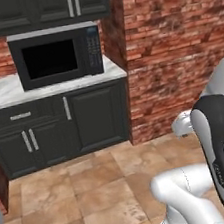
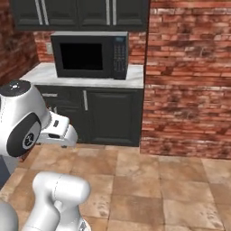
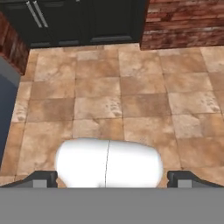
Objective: Navigate to the microwave.
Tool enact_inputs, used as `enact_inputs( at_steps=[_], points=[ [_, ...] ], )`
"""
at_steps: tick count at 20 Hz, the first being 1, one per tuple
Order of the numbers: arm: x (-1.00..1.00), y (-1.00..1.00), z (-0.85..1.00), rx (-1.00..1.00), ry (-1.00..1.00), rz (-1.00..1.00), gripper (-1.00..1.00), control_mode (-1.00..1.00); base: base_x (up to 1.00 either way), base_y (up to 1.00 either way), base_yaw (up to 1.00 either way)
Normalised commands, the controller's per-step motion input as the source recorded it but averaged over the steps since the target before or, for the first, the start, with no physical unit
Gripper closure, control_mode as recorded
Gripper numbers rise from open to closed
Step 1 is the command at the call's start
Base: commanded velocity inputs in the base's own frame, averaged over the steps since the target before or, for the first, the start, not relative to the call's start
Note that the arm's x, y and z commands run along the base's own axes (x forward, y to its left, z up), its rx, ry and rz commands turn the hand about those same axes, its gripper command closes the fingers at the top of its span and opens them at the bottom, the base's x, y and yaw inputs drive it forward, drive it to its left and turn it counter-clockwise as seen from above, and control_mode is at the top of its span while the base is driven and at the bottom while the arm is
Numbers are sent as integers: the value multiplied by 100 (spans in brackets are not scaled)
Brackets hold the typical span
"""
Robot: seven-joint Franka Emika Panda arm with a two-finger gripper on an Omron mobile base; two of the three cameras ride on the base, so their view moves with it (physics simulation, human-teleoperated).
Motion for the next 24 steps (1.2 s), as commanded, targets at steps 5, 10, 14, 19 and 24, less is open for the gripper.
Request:
enact_inputs(
  at_steps=[5,10,14,19,24],
  points=[
    [0,0,0,0,0,0,-100,100,100,44,0],
    [0,0,0,0,0,0,-100,100,100,83,0],
    [0,0,0,0,0,0,-100,100,100,82,0],
    [0,0,0,0,0,0,-100,100,100,25,4],
    [0,0,0,0,0,0,-100,100,100,-14,14]
  ],
)
